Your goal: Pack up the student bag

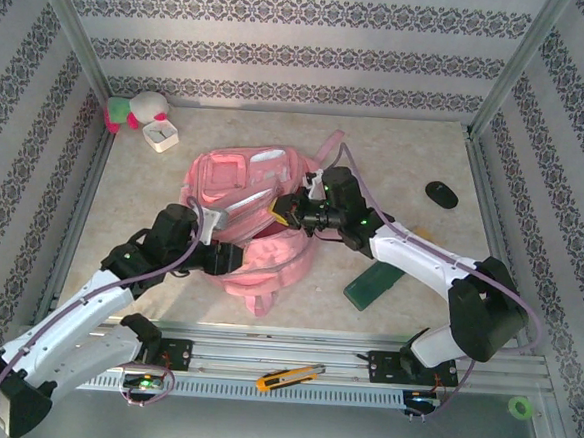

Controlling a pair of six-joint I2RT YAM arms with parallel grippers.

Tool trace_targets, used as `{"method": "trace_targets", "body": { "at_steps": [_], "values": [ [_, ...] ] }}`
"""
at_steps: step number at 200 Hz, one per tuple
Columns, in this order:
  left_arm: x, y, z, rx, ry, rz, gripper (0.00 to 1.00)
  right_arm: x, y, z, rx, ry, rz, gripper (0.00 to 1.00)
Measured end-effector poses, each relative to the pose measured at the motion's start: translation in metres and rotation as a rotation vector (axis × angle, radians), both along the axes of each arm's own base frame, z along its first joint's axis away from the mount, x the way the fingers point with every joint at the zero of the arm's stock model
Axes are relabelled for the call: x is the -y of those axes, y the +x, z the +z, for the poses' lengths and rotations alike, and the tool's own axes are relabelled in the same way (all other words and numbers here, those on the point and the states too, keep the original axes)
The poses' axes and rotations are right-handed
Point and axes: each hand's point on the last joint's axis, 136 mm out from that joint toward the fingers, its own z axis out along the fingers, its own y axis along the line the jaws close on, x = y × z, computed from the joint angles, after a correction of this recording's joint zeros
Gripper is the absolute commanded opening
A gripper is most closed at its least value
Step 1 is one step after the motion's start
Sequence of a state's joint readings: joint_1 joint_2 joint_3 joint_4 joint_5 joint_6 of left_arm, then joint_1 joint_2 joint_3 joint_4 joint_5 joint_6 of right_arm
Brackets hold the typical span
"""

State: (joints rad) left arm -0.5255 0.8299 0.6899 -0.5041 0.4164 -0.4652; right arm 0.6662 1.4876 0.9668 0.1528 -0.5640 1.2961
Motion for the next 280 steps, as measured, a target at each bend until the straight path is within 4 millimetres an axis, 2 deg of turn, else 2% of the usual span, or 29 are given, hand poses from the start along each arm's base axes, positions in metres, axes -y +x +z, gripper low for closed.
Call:
{"method": "trace_targets", "body": {
  "at_steps": [34, 68, 98, 126, 189, 237, 280],
  "values": [
    [-0.004, 0.010, -0.016, -0.029, 0.069, 0.052, 0.49, -0.003, 0.000, 0.001, 0.000, -0.005, -0.017, 0.00],
    [-0.006, 0.015, -0.021, -0.037, 0.091, 0.082, 0.47, -0.007, -0.003, 0.000, 0.003, -0.015, -0.026, 0.00],
    [-0.002, 0.019, -0.028, -0.060, 0.099, 0.100, 0.35, -0.010, -0.002, 0.004, 0.014, -0.016, -0.034, 0.00],
    [-0.001, 0.021, -0.033, -0.076, 0.109, 0.120, 0.31, -0.011, -0.002, 0.003, 0.012, -0.021, -0.043, 0.00],
    [0.003, 0.024, -0.036, -0.090, 0.106, 0.144, 0.00, -0.013, -0.002, 0.002, 0.009, -0.026, -0.059, 0.00],
    [0.002, 0.023, -0.033, -0.073, 0.112, 0.139, 0.00, -0.013, -0.002, 0.002, 0.012, -0.027, -0.061, 0.00],
    [-0.007, 0.023, -0.017, 0.007, 0.111, 0.154, 0.00, -0.007, 0.002, 0.004, 0.009, -0.020, -0.061, 0.00]
  ]
}}
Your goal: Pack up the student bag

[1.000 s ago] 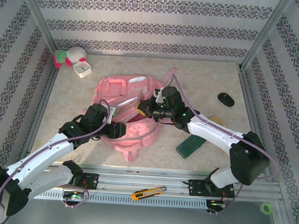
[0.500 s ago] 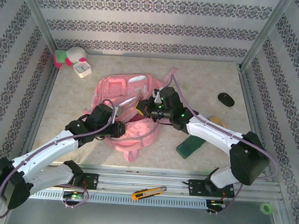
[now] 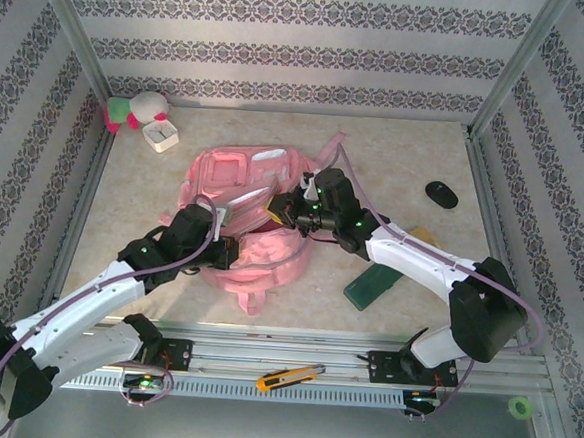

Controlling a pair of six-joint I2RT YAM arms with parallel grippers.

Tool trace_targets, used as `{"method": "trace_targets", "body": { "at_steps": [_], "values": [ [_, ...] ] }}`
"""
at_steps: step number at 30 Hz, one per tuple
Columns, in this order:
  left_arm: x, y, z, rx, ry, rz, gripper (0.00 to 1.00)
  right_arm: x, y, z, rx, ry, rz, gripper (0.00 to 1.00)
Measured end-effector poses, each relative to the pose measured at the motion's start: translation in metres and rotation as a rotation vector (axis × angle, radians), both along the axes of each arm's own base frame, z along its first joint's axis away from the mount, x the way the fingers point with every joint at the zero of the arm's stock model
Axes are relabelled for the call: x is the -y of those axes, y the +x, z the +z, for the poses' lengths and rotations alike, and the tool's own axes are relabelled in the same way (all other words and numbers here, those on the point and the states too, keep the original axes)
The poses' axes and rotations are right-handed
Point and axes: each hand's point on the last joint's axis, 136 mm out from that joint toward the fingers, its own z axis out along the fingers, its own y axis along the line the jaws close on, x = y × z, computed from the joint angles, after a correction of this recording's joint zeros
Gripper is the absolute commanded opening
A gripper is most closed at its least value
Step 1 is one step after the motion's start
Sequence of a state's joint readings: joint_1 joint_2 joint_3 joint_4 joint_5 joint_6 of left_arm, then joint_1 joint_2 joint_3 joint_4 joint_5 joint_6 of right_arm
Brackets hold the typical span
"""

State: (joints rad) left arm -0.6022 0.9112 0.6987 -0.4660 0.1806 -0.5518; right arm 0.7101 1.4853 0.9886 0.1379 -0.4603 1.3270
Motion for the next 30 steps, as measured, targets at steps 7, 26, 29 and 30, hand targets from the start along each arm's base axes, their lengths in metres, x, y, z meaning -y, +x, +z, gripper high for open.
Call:
{"method": "trace_targets", "body": {
  "at_steps": [7, 26, 29, 30],
  "values": [
    [0.016, -0.004, 0.005, 0.013, -0.056, -0.091, 0.03, -0.002, 0.000, 0.009, 0.017, 0.000, 0.016, 0.00],
    [0.014, 0.014, 0.000, 0.038, -0.017, -0.024, 0.00, -0.013, -0.009, 0.007, 0.010, -0.007, 0.046, 0.00],
    [0.007, 0.018, -0.001, 0.051, 0.013, 0.005, 0.00, -0.013, -0.010, 0.007, 0.010, -0.007, 0.053, 0.00],
    [0.005, 0.018, -0.002, 0.054, 0.021, 0.009, 0.00, -0.013, -0.010, 0.007, 0.009, -0.006, 0.058, 0.00]
  ]
}}
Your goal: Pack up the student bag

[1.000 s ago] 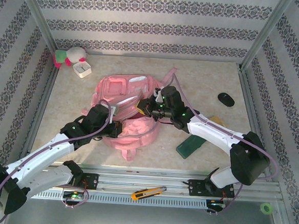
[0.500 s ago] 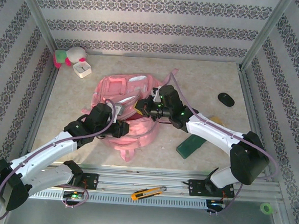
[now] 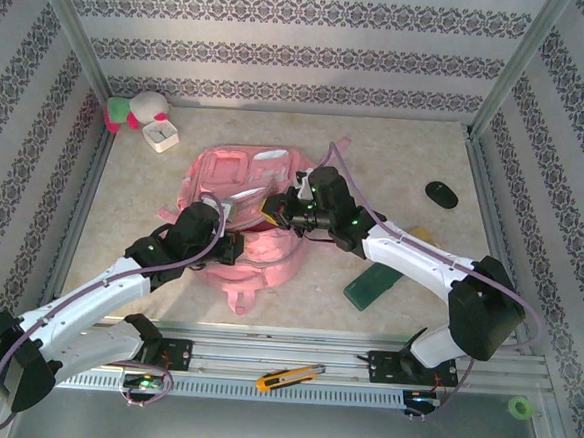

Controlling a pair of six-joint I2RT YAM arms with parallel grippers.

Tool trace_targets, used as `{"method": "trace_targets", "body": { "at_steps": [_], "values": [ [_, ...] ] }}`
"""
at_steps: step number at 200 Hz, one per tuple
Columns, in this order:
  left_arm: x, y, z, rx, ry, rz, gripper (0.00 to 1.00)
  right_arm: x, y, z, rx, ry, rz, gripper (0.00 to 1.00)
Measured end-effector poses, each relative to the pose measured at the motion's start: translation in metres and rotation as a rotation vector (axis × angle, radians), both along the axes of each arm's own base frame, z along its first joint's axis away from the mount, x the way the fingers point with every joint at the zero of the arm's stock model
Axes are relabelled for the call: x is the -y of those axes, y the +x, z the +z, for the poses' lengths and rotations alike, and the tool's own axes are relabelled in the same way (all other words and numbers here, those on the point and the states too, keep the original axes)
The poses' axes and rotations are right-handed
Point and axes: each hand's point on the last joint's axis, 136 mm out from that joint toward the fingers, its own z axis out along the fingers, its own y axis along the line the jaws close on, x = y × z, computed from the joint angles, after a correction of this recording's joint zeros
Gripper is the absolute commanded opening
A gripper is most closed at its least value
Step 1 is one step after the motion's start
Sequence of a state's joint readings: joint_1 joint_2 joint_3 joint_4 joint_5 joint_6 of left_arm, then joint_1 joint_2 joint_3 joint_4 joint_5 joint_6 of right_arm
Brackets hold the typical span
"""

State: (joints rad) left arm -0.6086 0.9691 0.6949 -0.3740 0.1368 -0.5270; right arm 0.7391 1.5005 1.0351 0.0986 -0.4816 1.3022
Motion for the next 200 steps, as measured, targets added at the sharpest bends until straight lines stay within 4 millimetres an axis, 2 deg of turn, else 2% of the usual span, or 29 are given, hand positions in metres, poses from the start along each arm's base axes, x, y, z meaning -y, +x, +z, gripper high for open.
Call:
{"method": "trace_targets", "body": {
  "at_steps": [26, 62, 92, 98, 104, 113, 148, 163, 172, 187, 200],
  "values": [
    [-0.010, -0.001, 0.003, 0.010, 0.026, 0.012, 0.00, 0.009, 0.004, -0.001, -0.011, 0.005, 0.021, 0.00],
    [-0.039, -0.003, 0.010, 0.032, 0.041, 0.069, 0.00, 0.027, 0.014, 0.004, -0.029, 0.040, 0.052, 0.00],
    [-0.050, -0.008, 0.003, 0.019, 0.052, 0.062, 0.00, 0.037, 0.016, 0.006, -0.042, 0.061, 0.086, 0.00],
    [-0.049, -0.009, 0.001, 0.012, 0.046, 0.047, 0.00, 0.040, 0.016, 0.005, -0.044, 0.058, 0.092, 0.10],
    [-0.046, -0.011, -0.001, 0.006, 0.037, 0.025, 0.00, 0.042, 0.016, 0.003, -0.049, 0.052, 0.098, 0.30],
    [-0.042, -0.015, -0.003, -0.003, 0.022, -0.008, 0.00, 0.046, 0.014, 0.000, -0.055, 0.040, 0.106, 0.40],
    [-0.030, -0.020, -0.010, -0.045, -0.008, -0.095, 0.00, 0.077, -0.008, 0.015, 0.056, -0.070, 0.110, 0.49],
    [-0.024, -0.022, -0.014, -0.068, -0.019, -0.131, 0.00, 0.093, -0.018, 0.030, 0.153, -0.145, 0.106, 0.61],
    [-0.021, -0.023, -0.016, -0.076, -0.027, -0.156, 0.00, 0.101, -0.024, 0.040, 0.228, -0.190, 0.112, 0.63],
    [-0.016, -0.026, -0.015, -0.074, -0.040, -0.196, 0.00, 0.105, -0.033, 0.054, 0.367, -0.256, 0.147, 0.65],
    [-0.013, -0.028, -0.013, -0.066, -0.047, -0.224, 0.00, 0.096, -0.046, 0.061, 0.537, -0.326, 0.230, 0.63]
  ]
}}
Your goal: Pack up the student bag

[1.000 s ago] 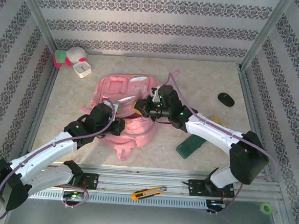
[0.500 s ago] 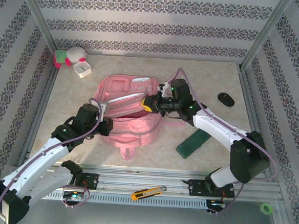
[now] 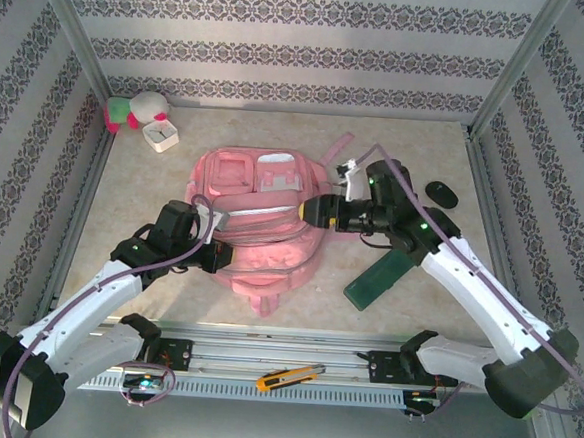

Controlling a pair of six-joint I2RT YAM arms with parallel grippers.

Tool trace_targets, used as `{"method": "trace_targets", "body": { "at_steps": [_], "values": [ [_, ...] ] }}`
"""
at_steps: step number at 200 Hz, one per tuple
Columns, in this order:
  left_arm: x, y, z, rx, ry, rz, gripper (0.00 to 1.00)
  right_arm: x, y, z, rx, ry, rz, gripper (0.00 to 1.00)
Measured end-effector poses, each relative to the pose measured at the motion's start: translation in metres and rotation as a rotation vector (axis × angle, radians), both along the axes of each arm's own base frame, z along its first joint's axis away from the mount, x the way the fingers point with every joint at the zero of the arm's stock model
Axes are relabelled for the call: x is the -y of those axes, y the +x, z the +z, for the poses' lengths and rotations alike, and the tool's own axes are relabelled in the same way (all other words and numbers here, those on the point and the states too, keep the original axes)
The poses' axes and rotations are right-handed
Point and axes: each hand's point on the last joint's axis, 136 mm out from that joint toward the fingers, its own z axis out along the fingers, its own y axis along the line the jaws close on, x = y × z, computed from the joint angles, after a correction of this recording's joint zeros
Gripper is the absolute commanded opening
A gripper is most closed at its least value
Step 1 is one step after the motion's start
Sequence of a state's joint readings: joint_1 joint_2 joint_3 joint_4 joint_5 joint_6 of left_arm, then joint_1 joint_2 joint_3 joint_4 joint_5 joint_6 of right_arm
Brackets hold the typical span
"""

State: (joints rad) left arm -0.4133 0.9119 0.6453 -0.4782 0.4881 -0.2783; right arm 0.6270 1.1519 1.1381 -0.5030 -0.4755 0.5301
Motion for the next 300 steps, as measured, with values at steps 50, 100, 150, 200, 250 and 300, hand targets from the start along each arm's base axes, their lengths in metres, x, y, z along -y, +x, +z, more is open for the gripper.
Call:
{"method": "trace_targets", "body": {
  "at_steps": [50, 100, 150, 200, 250, 300],
  "values": [
    [0.010, -0.005, 0.009, 0.026, -0.048, -0.076, 0.00, -0.064, -0.021, -0.028, 0.506, -0.265, 0.487, 0.61],
    [0.015, -0.005, 0.013, 0.039, -0.074, -0.096, 0.00, -0.101, 0.003, -0.083, 0.733, -0.423, 0.745, 0.63],
    [0.014, -0.004, 0.013, 0.042, -0.070, -0.096, 0.00, -0.108, 0.017, -0.099, 0.858, -0.520, 0.833, 0.08],
    [-0.011, 0.012, 0.012, 0.046, 0.003, 0.006, 0.00, -0.107, 0.013, -0.091, 0.977, -0.488, 0.940, 0.00],
    [-0.048, 0.035, 0.023, 0.068, 0.075, 0.121, 0.00, -0.078, 0.019, -0.059, 1.071, -0.380, 0.972, 0.00],
    [-0.127, 0.068, -0.009, -0.003, 0.302, 0.367, 0.00, -0.064, 0.006, -0.041, 1.081, -0.273, 1.006, 0.00]
  ]
}}
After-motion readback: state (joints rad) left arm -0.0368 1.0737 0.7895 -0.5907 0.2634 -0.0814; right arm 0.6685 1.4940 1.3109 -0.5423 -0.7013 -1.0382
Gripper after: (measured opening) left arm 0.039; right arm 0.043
